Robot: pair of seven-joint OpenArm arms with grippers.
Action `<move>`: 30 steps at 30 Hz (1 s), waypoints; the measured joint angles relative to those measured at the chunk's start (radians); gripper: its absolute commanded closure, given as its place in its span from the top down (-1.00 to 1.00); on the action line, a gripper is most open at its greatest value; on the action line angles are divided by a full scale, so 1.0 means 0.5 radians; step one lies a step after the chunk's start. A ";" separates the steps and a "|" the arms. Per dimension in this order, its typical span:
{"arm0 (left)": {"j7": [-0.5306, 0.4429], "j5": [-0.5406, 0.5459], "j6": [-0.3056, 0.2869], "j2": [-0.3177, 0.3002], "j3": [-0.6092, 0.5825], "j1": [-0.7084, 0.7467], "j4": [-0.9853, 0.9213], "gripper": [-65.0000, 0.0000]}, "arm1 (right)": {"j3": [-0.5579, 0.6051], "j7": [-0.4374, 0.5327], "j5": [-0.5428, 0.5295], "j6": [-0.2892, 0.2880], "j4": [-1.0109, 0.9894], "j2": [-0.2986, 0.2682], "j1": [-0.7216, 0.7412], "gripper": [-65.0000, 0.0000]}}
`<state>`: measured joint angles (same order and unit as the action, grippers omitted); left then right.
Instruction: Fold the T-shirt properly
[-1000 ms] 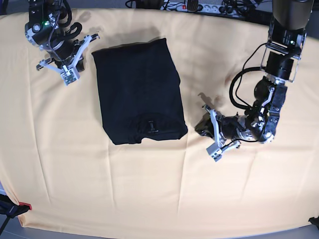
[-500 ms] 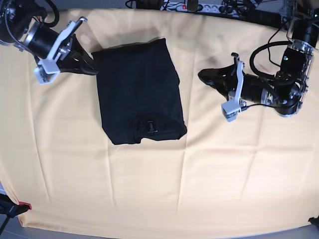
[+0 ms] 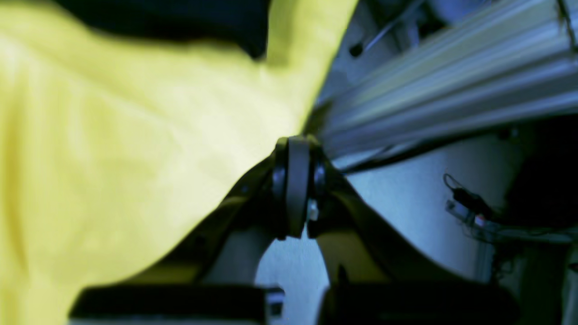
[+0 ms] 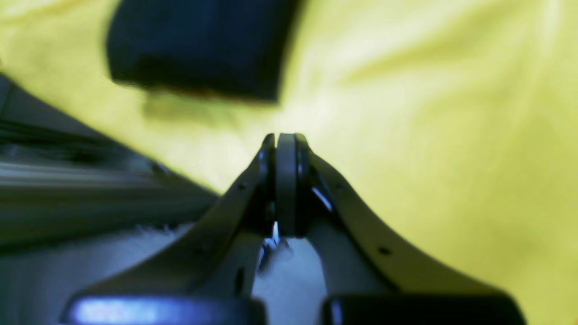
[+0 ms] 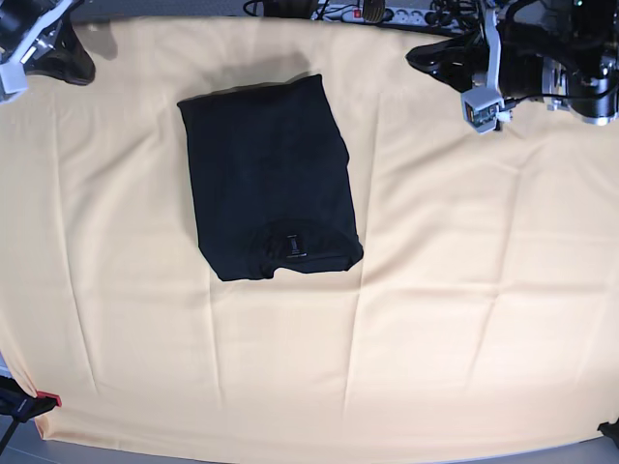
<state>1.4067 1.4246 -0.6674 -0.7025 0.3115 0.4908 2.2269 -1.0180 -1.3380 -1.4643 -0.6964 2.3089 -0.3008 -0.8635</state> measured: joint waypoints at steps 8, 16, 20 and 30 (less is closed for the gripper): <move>-0.031 0.024 0.063 0.014 0.643 0.700 0.238 -1.00 | -0.292 -0.136 -0.006 0.000 0.002 0.150 -0.325 -1.00; -0.031 0.012 0.024 0.258 0.758 1.440 0.233 -1.00 | -0.280 -0.131 -0.011 -0.001 -0.198 0.164 -0.858 -1.00; 0.004 -0.011 -0.043 0.452 0.756 1.621 0.233 -1.00 | -0.168 -0.114 -0.031 -0.002 -0.343 0.165 -0.840 -1.00; -0.242 -0.525 -0.053 0.555 0.420 1.596 -0.120 -1.00 | 0.831 0.220 0.452 0.010 -0.948 -0.122 -0.841 -1.00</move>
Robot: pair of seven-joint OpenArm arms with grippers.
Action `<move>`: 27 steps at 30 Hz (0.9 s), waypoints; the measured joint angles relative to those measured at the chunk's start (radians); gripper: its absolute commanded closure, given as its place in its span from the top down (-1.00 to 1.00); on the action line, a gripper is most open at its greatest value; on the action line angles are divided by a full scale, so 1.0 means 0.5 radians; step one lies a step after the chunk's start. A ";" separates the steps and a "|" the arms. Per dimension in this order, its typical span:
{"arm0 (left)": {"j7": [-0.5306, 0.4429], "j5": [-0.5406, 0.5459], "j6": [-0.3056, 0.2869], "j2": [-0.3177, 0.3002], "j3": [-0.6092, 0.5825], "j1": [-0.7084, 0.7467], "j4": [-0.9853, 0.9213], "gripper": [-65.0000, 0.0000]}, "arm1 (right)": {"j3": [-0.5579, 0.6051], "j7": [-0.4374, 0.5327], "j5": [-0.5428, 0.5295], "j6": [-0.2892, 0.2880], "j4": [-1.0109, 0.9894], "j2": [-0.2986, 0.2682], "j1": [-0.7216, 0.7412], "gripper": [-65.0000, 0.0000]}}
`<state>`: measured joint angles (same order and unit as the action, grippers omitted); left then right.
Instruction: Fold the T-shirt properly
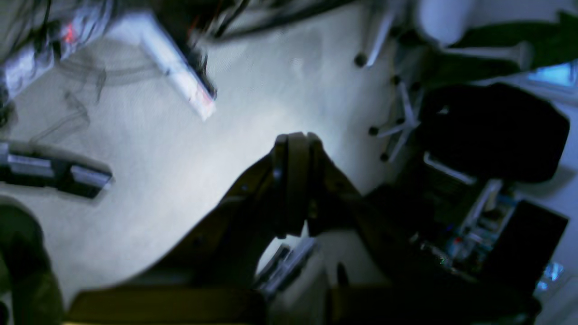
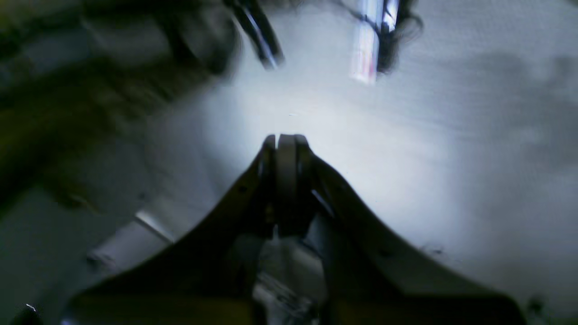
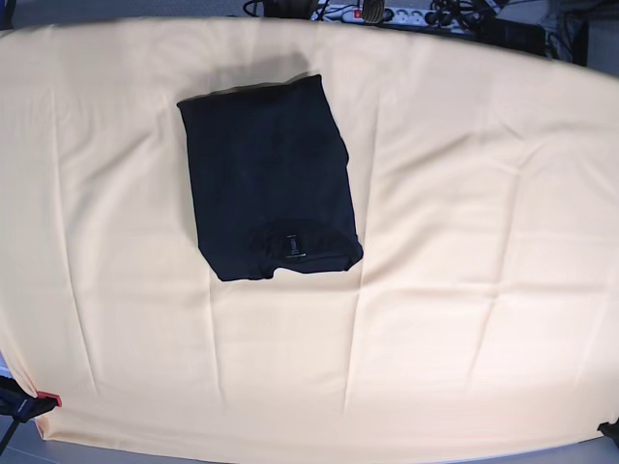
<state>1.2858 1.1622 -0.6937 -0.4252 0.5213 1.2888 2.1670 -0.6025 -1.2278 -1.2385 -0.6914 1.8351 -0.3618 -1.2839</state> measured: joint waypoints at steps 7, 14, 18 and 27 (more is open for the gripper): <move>-0.497 -0.494 0.085 0.024 -0.622 -0.361 -0.801 -1.00 | 0.699 0.610 0.845 -0.007 -0.518 -0.052 0.353 -1.00; -1.108 -1.008 0.094 0.161 -0.968 -0.983 -1.863 -1.00 | 1.331 1.398 1.553 -0.002 -1.326 -0.041 0.909 -1.00; -1.527 -1.304 0.102 0.309 -1.031 -1.386 -2.458 -1.00 | 1.576 1.804 1.885 0.250 -1.762 0.053 1.244 -1.00; -2.222 -1.892 0.504 0.540 -1.031 -1.887 -3.131 -1.00 | 1.817 2.092 2.097 0.669 -2.387 0.237 1.743 -1.00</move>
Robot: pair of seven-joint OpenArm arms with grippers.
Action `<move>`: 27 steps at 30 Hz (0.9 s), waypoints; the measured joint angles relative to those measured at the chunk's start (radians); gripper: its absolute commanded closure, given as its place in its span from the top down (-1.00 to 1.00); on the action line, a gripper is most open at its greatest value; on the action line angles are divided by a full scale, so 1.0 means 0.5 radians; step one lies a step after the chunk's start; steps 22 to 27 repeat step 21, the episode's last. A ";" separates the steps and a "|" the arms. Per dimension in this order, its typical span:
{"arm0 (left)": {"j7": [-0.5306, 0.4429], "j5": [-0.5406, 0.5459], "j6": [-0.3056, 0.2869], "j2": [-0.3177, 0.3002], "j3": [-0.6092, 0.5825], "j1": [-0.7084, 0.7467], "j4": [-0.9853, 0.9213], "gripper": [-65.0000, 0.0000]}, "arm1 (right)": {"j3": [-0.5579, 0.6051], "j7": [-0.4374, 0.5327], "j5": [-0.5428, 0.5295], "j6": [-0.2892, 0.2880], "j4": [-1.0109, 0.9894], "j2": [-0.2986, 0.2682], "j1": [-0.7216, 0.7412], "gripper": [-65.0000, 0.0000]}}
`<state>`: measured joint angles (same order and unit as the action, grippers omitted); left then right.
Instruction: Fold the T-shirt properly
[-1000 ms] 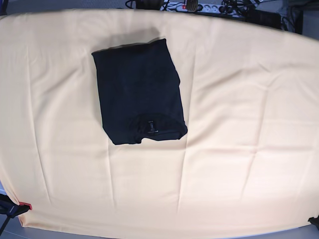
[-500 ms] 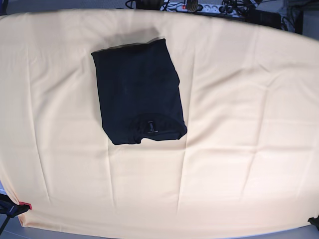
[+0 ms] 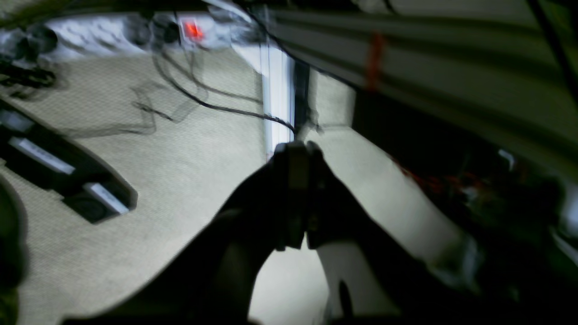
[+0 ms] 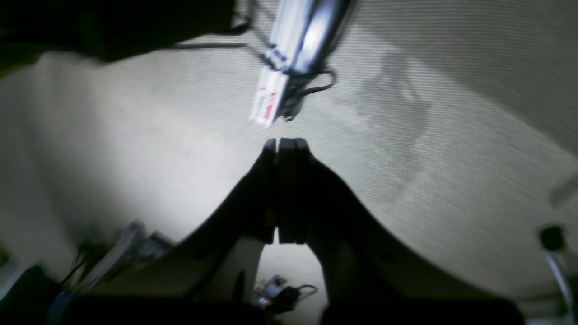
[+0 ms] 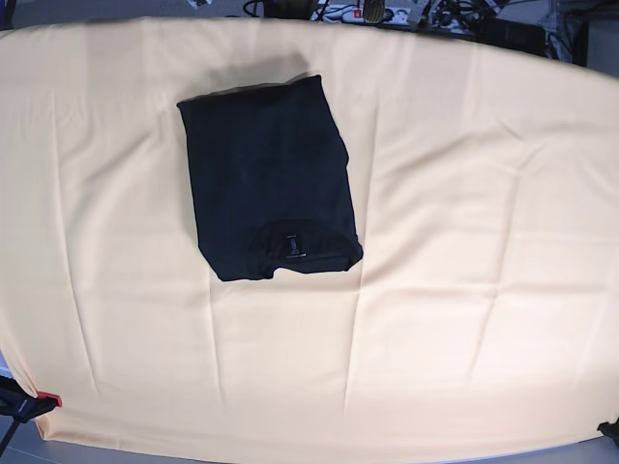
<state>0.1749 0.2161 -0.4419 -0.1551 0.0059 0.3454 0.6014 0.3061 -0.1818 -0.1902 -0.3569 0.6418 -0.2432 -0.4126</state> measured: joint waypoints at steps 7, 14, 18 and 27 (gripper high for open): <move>-0.079 -0.014 0.323 0.062 -0.101 -0.007 0.005 -1.00 | -0.006 0.052 -0.002 0.230 -0.013 0.019 0.037 -1.00; -0.357 -0.027 0.678 0.052 -0.418 0.069 -0.046 -1.00 | -0.005 0.174 0.031 0.456 -0.014 0.097 0.031 -1.00; -0.443 0.077 0.704 0.066 -0.430 0.074 -0.132 -1.00 | -0.006 0.197 0.030 0.481 -0.014 0.119 0.018 -1.00; -0.450 0.077 0.705 0.050 -0.430 0.069 -0.131 -1.00 | -0.006 0.215 0.031 0.455 -0.014 0.134 0.005 -1.00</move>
